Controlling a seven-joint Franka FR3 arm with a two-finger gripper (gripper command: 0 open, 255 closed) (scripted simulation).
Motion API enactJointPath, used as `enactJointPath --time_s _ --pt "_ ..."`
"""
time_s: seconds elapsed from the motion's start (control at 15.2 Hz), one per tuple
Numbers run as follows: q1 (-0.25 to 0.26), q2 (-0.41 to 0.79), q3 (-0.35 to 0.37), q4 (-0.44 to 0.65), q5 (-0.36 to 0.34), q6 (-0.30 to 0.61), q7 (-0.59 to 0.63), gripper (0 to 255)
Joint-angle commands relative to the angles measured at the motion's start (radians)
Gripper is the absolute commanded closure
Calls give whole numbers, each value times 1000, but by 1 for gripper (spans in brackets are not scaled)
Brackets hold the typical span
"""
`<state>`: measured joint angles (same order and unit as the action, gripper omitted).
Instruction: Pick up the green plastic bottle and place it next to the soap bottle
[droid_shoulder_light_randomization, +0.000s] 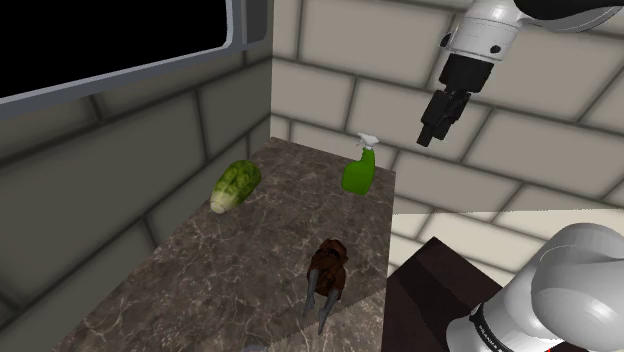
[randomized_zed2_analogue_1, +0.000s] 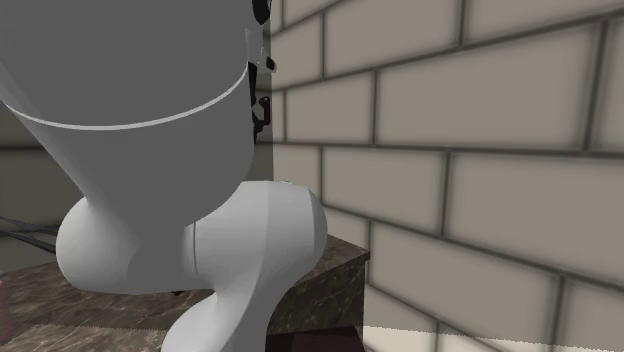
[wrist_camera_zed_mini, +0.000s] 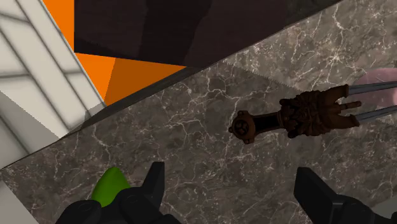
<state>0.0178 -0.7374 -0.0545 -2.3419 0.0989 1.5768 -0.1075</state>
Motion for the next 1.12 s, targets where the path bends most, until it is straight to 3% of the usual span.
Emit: enactJointPath --time_s 0.0,0.53,1.06 --pt "0 0 0 0 0 0 0 0" --pt "-2 209 -107 24 -68 204 -209 0" --pt "7 474 -199 143 -68 373 -414 0"
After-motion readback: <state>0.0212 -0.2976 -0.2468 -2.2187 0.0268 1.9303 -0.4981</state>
